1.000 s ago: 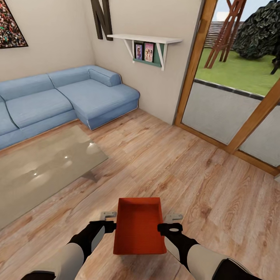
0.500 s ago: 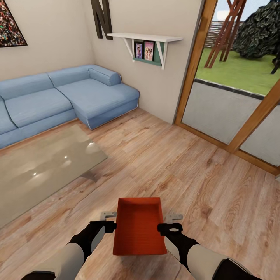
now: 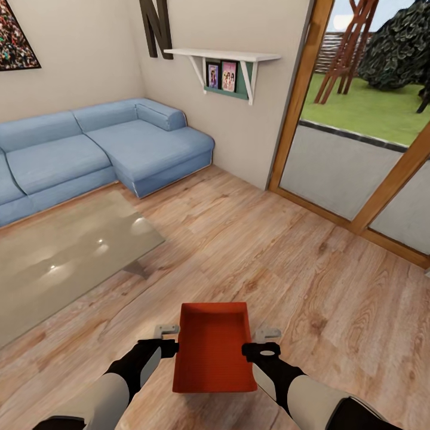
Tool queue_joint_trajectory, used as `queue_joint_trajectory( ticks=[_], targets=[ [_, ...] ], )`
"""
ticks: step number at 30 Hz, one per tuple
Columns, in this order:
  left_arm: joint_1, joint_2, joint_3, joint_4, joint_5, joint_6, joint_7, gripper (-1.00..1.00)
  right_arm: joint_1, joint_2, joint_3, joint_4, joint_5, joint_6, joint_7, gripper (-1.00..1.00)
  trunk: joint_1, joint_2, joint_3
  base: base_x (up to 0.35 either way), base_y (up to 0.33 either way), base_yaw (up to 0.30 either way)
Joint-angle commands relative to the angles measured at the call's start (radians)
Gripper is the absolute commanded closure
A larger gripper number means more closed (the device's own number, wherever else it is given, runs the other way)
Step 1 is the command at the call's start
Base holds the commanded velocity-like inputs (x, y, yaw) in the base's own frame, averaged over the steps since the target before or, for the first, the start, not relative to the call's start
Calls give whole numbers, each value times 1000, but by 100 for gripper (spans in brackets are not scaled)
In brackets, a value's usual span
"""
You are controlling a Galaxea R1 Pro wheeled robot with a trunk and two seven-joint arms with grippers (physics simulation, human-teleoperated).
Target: Move the two storage containers from the living room to the garage. In the garage, place one container on the floor and stack the other container on top of it (either order is fine).
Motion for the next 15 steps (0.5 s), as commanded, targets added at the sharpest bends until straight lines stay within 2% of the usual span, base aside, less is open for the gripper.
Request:
queue_joint_trajectory(
  ticks=[1,15],
  targets=[
    [0,0,-3,-2,8,5,5,-100,-1,0,9,-1,-8,1,-5,-100,4,-8,-4,0,0,0],
    [0,0,-3,-2,8,6,5,-100,0,-2,9,-1,-10,0,-5,-100,58,-106,-48,0,0,0]
  ],
)
